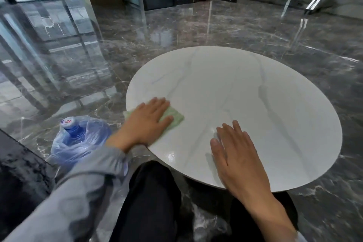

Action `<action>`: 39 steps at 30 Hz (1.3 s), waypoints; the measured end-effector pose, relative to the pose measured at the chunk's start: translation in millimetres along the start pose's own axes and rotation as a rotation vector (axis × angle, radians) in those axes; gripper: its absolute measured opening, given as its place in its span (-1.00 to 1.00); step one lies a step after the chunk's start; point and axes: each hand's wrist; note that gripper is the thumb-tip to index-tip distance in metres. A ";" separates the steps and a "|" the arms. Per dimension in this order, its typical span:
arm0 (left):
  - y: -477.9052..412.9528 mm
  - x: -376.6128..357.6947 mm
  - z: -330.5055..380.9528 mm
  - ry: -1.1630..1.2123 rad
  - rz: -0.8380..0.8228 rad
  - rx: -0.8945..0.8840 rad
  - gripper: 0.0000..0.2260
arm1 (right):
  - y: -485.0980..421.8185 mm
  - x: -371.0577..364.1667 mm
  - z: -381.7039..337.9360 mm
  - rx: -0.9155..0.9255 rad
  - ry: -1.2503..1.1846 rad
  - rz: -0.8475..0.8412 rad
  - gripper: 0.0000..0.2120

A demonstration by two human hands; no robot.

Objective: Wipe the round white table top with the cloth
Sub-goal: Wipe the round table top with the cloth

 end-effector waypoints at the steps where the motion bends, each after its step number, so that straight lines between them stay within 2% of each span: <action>1: -13.8 2.9 -17.9 -0.001 0.008 0.036 -0.32 | -0.3 -0.6 -0.2 0.007 0.031 -0.017 -0.29; 3: -33.6 8.0 -40.4 -0.010 0.021 0.081 -0.34 | -0.5 -0.5 -1.5 -0.001 0.067 -0.031 -0.33; 6: -37.1 10.5 -31.2 -0.020 0.024 0.106 -0.26 | -0.3 -0.2 -2.4 -0.033 0.076 -0.036 -0.34; 11: 28.9 -2.4 36.1 -0.022 0.048 -0.111 -0.25 | -0.8 0.1 -4.0 -0.052 0.100 -0.052 -0.33; 13: 50.6 -7.0 49.0 -0.016 0.020 -0.206 -0.31 | -0.8 1.0 -4.5 -0.044 0.113 -0.065 -0.33; 15: 51.6 -5.5 45.4 0.010 -0.005 -0.225 -0.38 | -0.6 2.5 -4.2 -0.046 0.118 -0.072 -0.35; 17: 31.0 1.9 26.5 0.030 -0.041 -0.180 -0.40 | -0.8 2.6 -4.5 -0.048 0.127 -0.085 -0.36; 21: -35.7 11.2 -38.8 -0.042 -0.020 -0.006 -0.27 | -1.5 2.2 -4.4 -0.051 0.127 -0.088 -0.36; 23: -61.5 13.6 -61.8 -0.065 -0.019 0.040 -0.34 | -1.4 3.1 -6.2 -0.050 0.122 -0.073 -0.38; 26: -71.9 15.4 -58.8 -0.076 -0.033 0.056 -0.39 | -2.7 4.6 -7.6 -0.056 0.132 -0.078 -0.37; 30: -31.2 9.1 -8.0 -0.069 -0.033 -0.096 -0.20 | -2.5 3.4 -8.0 -0.054 0.138 -0.063 -0.34; 35: 56.3 -6.6 69.6 -0.026 -0.046 -0.401 -0.36 | -2.6 5.2 -7.5 -0.070 0.106 -0.086 -0.25; 39: 40.5 1.6 57.3 0.011 -0.093 -0.356 -0.41 | -3.1 5.1 -7.8 -0.071 0.117 -0.100 -0.22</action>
Point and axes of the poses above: each hand's wrist, its own y-axis away from the middle knuckle, its own x-axis out of the back of the hand, z = x × y, and after that the axes turned 6 degrees about z, right-handed
